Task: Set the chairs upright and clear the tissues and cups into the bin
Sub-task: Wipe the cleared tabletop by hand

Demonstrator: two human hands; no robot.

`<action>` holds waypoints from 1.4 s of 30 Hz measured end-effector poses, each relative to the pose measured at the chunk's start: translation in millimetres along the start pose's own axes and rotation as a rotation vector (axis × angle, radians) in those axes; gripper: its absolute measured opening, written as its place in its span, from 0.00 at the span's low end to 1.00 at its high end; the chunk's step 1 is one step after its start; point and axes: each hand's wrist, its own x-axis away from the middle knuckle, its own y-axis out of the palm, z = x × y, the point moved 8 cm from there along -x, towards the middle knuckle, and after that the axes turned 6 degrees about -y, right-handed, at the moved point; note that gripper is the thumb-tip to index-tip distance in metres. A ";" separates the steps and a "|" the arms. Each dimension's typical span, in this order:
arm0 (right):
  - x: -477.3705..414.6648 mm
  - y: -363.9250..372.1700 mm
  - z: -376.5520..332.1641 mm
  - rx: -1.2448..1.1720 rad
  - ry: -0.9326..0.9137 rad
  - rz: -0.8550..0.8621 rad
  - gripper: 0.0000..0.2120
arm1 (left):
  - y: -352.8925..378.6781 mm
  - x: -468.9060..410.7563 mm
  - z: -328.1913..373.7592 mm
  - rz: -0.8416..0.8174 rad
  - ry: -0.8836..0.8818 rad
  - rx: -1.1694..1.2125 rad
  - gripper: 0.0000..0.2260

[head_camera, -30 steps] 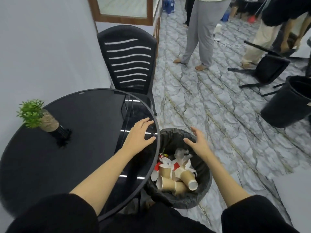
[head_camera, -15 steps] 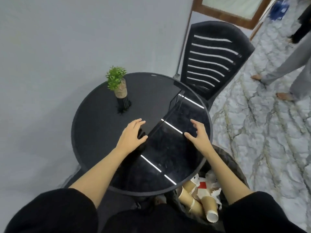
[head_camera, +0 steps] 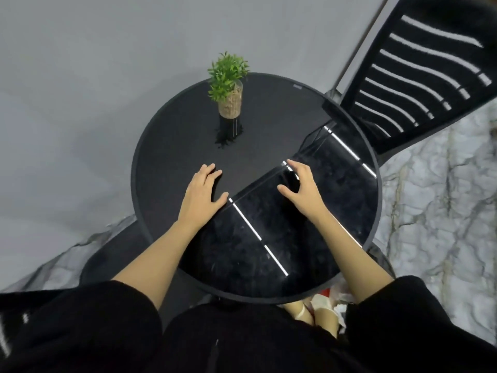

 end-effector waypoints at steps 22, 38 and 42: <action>-215.0 61.7 -38.9 -0.078 -0.069 -0.121 0.45 | 7.1 -6.6 -7.1 0.051 0.033 -0.042 0.24; -186.2 58.7 -48.3 -0.232 -0.022 0.010 0.32 | 6.4 -10.0 -8.8 0.040 0.029 -0.054 0.25; -144.6 40.3 -32.8 -0.204 0.008 0.042 0.33 | 6.0 -8.4 -7.4 0.042 0.043 -0.052 0.24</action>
